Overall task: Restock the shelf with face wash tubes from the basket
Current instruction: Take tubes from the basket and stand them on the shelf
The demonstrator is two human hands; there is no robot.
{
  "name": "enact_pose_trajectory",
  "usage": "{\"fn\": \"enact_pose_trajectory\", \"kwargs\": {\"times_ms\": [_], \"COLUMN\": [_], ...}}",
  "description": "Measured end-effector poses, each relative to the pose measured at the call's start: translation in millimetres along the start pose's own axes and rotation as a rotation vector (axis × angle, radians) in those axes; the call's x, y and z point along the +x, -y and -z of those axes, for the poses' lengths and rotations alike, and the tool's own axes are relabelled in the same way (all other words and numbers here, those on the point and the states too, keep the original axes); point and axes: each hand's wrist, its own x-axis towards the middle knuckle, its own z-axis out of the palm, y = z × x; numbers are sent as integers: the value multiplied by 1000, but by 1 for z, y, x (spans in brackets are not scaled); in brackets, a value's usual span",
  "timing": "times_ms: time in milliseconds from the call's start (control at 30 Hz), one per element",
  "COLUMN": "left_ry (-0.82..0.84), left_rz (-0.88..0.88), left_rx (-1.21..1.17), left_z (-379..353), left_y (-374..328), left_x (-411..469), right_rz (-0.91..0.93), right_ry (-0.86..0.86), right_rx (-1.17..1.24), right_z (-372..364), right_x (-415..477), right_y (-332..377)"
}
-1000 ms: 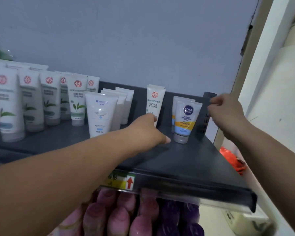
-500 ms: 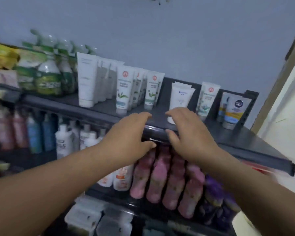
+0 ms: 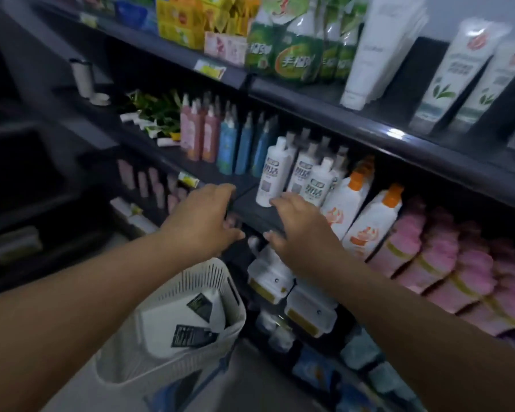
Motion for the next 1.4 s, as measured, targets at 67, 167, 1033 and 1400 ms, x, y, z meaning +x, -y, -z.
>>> {"fn": "enact_pose_trajectory", "kwargs": {"times_ms": [67,167,1033,1400], "left_ry": [0,3,697,947], "left_rz": [55,153,762,468], "left_rx": [-17,-24,-355,-214], "left_z": [-6,-19,-292,-372], "left_y": [30,67,226,219], "left_x": [-9,-22,-28,-21], "right_rz": [29,49,-628,-734], "right_ry": [69,157,901,957], "right_rx": [23,78,418,411], "right_z": [-24,-61,-379,-450], "right_x": [10,21,51,40], "right_y": [18,38,4,-10]}}
